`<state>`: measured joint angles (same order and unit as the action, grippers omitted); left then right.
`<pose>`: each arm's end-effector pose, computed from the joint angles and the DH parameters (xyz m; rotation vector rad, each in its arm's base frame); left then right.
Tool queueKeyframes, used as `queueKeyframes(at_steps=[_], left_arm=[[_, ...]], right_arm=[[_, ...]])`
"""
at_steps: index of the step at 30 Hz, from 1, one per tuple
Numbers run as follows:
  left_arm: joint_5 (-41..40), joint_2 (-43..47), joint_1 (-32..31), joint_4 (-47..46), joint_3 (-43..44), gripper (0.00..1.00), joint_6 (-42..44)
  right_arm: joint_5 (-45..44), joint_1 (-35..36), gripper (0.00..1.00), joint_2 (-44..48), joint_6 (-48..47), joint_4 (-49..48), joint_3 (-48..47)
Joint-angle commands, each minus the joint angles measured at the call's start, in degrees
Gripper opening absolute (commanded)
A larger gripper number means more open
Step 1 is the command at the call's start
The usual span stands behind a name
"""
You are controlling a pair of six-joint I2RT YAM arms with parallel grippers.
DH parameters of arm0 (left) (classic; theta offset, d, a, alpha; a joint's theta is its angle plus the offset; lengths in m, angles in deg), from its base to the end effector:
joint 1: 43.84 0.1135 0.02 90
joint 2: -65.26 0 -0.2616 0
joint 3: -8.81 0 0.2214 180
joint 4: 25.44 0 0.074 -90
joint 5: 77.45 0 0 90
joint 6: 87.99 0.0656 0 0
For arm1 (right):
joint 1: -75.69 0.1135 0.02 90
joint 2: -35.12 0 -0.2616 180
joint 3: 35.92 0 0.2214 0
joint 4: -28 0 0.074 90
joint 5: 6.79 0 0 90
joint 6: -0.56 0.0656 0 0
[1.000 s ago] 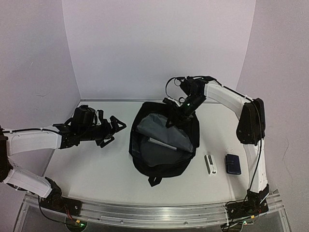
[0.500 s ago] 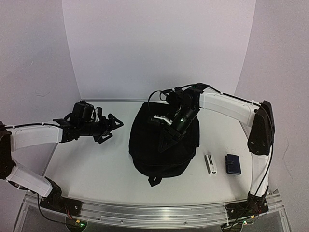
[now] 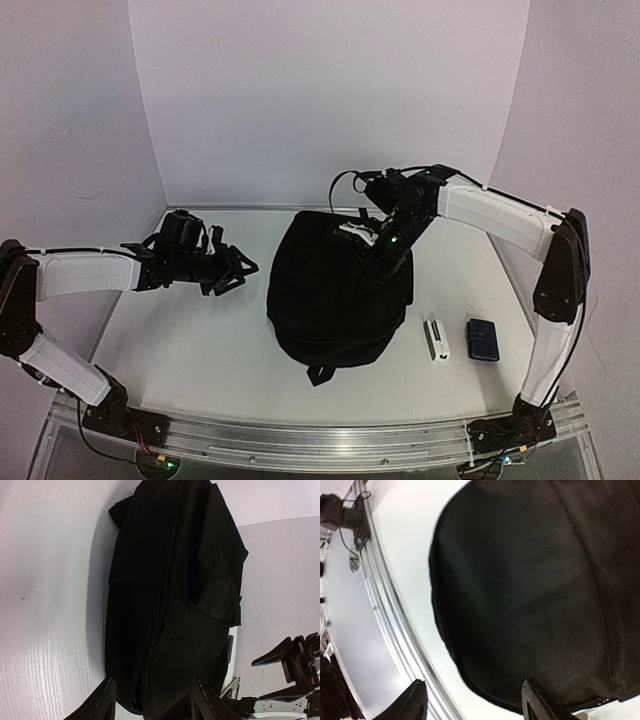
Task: Pack the student bag
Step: Place the book in the student bag.
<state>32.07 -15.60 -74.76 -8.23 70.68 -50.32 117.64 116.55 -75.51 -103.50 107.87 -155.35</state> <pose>0.2439 -0.1716 0.2195 -0.2414 2.4115 -1.1241 0.2575 0.2718 0.2710 -1.4243 2.4261 0.9554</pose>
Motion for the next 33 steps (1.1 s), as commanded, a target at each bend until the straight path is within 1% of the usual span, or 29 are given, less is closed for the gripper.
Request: queueKeyframes(at_steps=[1,2,4,5,7,13,18,19,22,24,26,31,33], left_arm=[[2.4,-0.6,0.1,-1.2,2.8,0.49,1.8],[2.8,-0.7,0.1,-1.0,2.9,0.50,2.0],[2.8,-1.4,0.1,-0.3,3.2,0.55,2.5],[2.8,-1.9,0.1,-0.1,3.3,0.58,2.6],[3.5,-3.0,0.0,0.1,3.5,0.61,2.9],[5.3,-5.5,-0.6,-1.2,3.2,0.57,2.6],[6.6,-8.7,-2.2,-1.2,4.4,0.59,2.7],[6.7,-9.2,-2.5,-1.2,4.8,0.58,2.6],[7.1,-10.6,-3.2,-3.2,5.3,0.49,2.0],[8.4,-11.5,-3.3,-4.7,5.3,0.41,1.1],[9.2,-11.7,-3.4,-6.5,5.3,0.29,0.1],[9.2,-9.8,-3.8,-7.7,5.2,0.07,-1.7],[9.1,-8.3,-3.8,-8.0,5.0,0.02,-2.5]], right_arm=[[-1.8,-6.9,0.64,4.4,3.0,-2.6,5.1],[-1.3,-8.8,0.64,5.2,3.5,-3.0,6.6],[-1.4,-11.5,0.64,6.8,3.7,-4.3,10.5],[-1.8,-12.2,0.64,7.5,3.8,-5.2,12.5],[-2.1,-13.1,0.64,9.1,3.8,-6.3,15.7],[-2.9,-13.2,0.64,10.9,4.6,-9.4,22.2],[-0.4,-13.1,0.67,10.9,4.8,-11.6,24.3],[0.8,-13.0,0.67,11.3,4.6,-11.9,24.1],[2.0,-10.7,0.69,13.2,3.9,-13.1,22.8],[-1.5,-7.7,0.70,13.7,3.0,-13.3,21.0],[-4.5,-4.3,0.70,13.4,1.7,-13.2,19.7],[-11.1,2.5,0.71,11.9,-0.5,-14.9,17.3],[-12.9,4.3,0.72,10.9,-0.8,-15.7,16.0]])
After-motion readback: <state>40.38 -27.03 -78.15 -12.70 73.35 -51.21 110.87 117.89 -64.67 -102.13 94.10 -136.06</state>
